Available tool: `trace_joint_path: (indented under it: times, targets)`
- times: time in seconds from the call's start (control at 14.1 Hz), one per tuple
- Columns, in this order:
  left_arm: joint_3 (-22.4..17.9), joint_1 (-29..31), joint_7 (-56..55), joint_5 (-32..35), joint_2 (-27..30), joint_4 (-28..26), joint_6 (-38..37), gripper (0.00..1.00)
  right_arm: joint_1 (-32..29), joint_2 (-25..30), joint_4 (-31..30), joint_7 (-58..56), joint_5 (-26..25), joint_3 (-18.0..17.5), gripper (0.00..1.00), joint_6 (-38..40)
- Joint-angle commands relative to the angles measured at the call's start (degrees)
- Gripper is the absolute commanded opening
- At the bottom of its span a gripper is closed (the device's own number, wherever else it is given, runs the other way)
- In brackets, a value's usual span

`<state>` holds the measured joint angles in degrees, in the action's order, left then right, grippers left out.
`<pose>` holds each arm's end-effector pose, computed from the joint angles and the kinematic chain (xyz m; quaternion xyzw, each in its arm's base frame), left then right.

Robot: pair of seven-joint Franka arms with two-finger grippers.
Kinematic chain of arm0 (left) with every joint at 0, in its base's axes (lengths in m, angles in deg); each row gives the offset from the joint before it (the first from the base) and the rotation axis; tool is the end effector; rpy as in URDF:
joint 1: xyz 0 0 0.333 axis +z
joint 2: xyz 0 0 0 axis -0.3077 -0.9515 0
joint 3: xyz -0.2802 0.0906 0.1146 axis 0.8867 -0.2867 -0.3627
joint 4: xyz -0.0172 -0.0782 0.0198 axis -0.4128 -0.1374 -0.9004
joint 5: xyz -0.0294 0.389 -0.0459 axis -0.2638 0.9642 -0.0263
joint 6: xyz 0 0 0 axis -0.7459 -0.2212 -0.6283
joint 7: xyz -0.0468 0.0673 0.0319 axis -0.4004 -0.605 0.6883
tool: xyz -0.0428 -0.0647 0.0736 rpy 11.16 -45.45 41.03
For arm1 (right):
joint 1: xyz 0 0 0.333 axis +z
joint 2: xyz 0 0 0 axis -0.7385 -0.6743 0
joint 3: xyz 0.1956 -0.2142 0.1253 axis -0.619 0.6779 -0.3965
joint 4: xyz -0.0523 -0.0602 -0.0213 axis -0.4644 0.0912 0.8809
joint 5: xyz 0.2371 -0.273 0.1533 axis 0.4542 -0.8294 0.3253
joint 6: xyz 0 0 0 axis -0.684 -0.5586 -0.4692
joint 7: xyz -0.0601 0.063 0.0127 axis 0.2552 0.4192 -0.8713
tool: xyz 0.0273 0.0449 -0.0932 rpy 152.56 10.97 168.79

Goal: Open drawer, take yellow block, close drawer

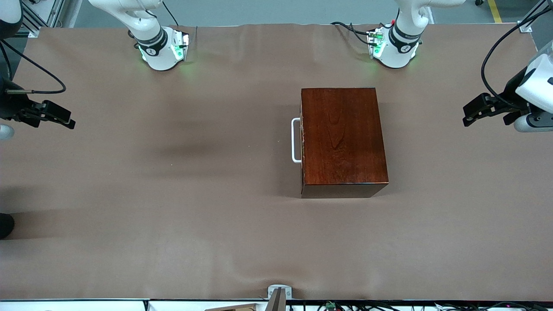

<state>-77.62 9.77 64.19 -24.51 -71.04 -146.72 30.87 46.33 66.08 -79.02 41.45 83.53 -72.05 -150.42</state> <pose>0.5669 -0.0546 0.6304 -0.9998 -0.0087 -0.0188 0.0059 0.5578 -0.0245 0.6005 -0.9990 0.0393 0.0141 0.0172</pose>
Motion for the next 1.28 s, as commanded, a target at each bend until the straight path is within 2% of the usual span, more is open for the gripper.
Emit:
trace_joint_path:
  times: [0.0,0.21,0.43,0.85,1.21]
  targets:
    - [-0.1,-0.7,-0.6,-3.2,-1.4,0.9,0.7,1.0,-1.0,-0.4,0.8,-0.1,0.0,-0.8,1.0,0.3]
    - [2.2,-4.9,-2.4,-4.4,-2.5,2.6,0.7,1.0,-1.1,-0.5,0.8,-0.1,0.0,-0.8,1.0,0.2]
    - [4.1,-11.9,-16.1,-4.0,-4.3,3.7,0.8,1.0,-1.2,-0.8,0.8,-0.1,-0.1,-0.8,1.0,0.2]
    - [4.1,-28.0,-33.5,-4.0,-14.9,12.7,1.9,1.0,-1.3,-0.8,0.8,-0.1,-0.1,-0.8,1.0,0.1]
    - [3.9,-36.5,-39.7,-4.0,-20.4,13.1,6.2,1.0,-1.4,-0.9,0.8,-0.1,-0.1,-0.8,1.0,0.1]
